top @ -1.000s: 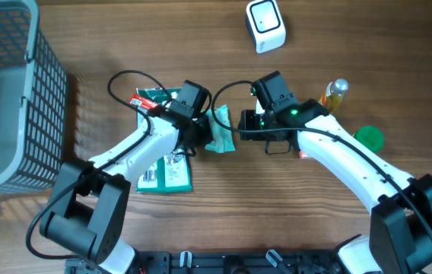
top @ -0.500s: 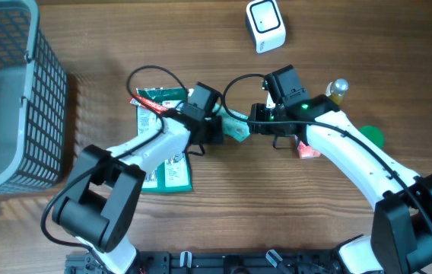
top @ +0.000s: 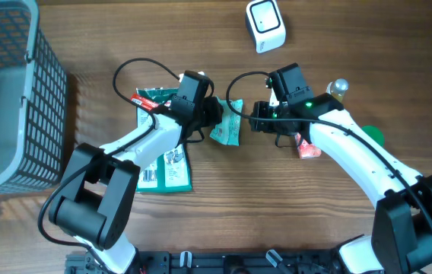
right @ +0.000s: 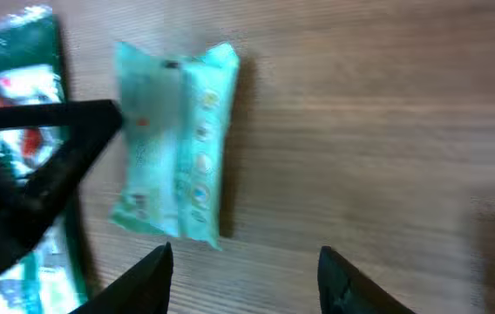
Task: Scan the item barcode
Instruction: 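Close the left gripper on the mint-green wipes pack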
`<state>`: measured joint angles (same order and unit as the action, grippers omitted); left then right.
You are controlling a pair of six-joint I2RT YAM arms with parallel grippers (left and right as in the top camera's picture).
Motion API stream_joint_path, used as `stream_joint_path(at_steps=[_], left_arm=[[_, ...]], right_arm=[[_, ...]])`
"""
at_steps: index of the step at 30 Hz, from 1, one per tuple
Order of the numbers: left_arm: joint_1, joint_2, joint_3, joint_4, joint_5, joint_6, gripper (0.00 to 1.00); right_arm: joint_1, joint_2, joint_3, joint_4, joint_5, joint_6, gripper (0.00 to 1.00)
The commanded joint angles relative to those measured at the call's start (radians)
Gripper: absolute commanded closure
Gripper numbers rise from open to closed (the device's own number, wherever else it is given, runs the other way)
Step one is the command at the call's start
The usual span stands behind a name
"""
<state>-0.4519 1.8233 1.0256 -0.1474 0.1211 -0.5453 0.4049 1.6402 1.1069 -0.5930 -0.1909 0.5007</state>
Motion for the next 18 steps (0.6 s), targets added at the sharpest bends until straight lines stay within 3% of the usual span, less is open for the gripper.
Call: stream_joint_path(at_steps=[1,5,12,15,18], left_arm=[[-0.011,0.014,0.001,0.020,0.009,-0.013,0.60],[-0.034,0.040,0.001,0.022,0.008,-0.013,0.57],[-0.036,0.109,0.001,-0.091,-0.006,-0.013,0.77],[-0.036,0.109,0.001,-0.167,0.058,-0.008,0.78],[-0.036,0.108,0.001,-0.218,0.206,0.140,0.78]], right_arm=[[-0.069,0.006,-0.009,0.045,-0.151,0.000,0.46],[-0.111,0.006,-0.009,0.038,-0.192,-0.053,0.45],[-0.111,0.006,-0.009,0.006,-0.192,-0.056,0.44],[-0.111,0.006,-0.009,-0.022,-0.192,-0.056,0.44],[-0.111,0.006,-0.009,-0.057,-0.192,-0.053,0.44]])
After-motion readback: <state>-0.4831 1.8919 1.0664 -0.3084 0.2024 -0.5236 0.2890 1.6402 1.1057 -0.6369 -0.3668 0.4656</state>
